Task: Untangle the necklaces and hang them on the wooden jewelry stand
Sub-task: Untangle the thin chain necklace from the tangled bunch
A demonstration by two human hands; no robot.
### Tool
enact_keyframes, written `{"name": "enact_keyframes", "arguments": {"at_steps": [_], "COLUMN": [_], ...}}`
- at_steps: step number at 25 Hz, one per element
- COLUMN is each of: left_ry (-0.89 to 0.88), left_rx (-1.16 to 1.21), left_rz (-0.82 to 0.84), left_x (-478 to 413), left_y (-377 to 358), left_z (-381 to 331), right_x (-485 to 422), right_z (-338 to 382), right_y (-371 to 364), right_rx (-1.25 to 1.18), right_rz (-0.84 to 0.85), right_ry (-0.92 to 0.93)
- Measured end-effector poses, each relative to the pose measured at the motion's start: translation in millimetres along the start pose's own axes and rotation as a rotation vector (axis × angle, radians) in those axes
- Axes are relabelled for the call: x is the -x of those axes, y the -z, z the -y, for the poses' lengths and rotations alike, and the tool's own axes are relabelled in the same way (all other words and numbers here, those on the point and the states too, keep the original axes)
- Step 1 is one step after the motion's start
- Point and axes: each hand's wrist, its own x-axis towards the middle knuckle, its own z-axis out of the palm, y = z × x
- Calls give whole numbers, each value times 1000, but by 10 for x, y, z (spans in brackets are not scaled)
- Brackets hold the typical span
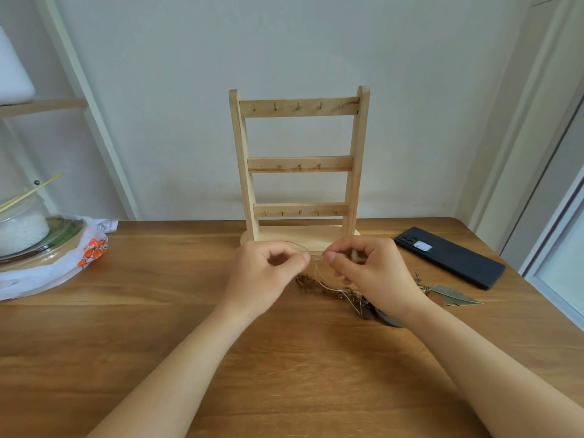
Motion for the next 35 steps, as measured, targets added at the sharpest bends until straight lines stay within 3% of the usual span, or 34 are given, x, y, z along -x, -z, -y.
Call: {"name": "enact_keyframes", "arguments": {"at_steps": [2,7,10,15,19,24,35], "left_ry": [62,153,164,160,214,281,299], "left_rx": [0,155,183,192,222,249,285], "left_rz": [57,19,4,7,8,153,210], "left_x": [26,37,24,14,-6,-3,-13], "left_y": [-61,-106,-96,-91,-98,-77,-73], "left_z": [20,-2,-15,1,15,42,33], "right_x": [8,30,25,56,31,45,70], "right_z": [2,17,6,66,40,55,112], "right_y": [-24,-68,-63,-36,-25,-40,-41], "right_rx": [-33,-122,-96,24,43,27,28], "right_rz": [-3,16,47,96,45,63,150], "right_ry": [4,-55,-90,0,-19,-73,-56]}}
